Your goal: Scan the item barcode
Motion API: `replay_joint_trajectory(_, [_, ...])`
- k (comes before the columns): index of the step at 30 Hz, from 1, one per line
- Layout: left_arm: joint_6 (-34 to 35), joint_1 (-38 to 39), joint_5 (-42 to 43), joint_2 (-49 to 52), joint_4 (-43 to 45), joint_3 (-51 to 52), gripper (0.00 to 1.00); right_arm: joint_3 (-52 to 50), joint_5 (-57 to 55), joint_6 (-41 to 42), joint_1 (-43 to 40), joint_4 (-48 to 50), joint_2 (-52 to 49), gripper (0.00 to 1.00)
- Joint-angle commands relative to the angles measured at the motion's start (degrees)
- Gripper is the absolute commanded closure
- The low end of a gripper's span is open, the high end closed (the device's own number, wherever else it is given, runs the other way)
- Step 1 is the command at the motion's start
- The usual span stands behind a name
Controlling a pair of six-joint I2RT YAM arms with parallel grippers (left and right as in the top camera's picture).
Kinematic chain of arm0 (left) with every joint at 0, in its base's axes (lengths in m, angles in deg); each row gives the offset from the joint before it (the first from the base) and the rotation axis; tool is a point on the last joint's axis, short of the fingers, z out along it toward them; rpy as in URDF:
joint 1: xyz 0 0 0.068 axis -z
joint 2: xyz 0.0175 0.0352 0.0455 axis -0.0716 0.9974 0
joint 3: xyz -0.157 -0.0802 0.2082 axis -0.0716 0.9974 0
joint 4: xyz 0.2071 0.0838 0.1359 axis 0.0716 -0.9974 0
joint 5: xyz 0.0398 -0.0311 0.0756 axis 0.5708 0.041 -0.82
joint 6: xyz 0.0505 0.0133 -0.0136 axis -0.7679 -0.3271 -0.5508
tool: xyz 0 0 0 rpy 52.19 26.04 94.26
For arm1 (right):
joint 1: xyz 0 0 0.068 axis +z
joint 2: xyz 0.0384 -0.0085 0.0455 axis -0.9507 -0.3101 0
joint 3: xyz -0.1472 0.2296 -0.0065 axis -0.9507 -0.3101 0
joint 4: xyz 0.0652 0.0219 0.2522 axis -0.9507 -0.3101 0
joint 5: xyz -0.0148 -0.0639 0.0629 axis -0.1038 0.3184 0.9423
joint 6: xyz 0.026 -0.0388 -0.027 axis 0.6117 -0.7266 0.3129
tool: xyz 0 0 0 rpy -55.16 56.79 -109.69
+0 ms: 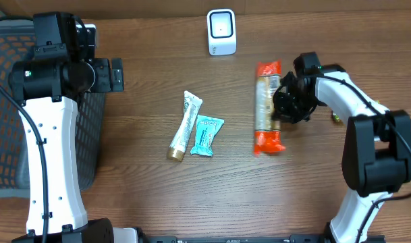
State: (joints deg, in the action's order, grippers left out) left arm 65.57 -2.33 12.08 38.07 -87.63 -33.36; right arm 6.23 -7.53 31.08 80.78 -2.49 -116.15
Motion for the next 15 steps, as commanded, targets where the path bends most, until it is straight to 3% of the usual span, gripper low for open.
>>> replay_joint_trajectory(1, [-0.87, -0.31, 0.52, 0.52, 0.20, -0.52, 0.00, 2.45, -26.64, 4.76, 4.26, -4.07, 3.91, 0.96])
replay_joint_trajectory(6, [-0.87, -0.31, 0.52, 0.50, 0.17, -0.52, 0.00, 2.43, -41.55, 8.90, 11.61, -9.16, 3.72, 0.96])
replay_joint_trajectory(12, [-0.87, -0.31, 0.52, 0.52, 0.20, -0.52, 0.00, 2.43, -42.45, 9.07, 19.15, -8.87, 3.72, 0.96])
replay_joint_trajectory(13, [-0.87, -0.31, 0.52, 0.50, 0.20, -0.55, 0.00, 2.43, -41.86, 9.07, 20.31, -8.39, 3.72, 0.95])
replay_joint_trajectory(15, [-0.87, -0.31, 0.52, 0.50, 0.20, -0.52, 0.00, 2.43, -39.93, 9.05, 21.99, -7.30, 3.72, 0.83])
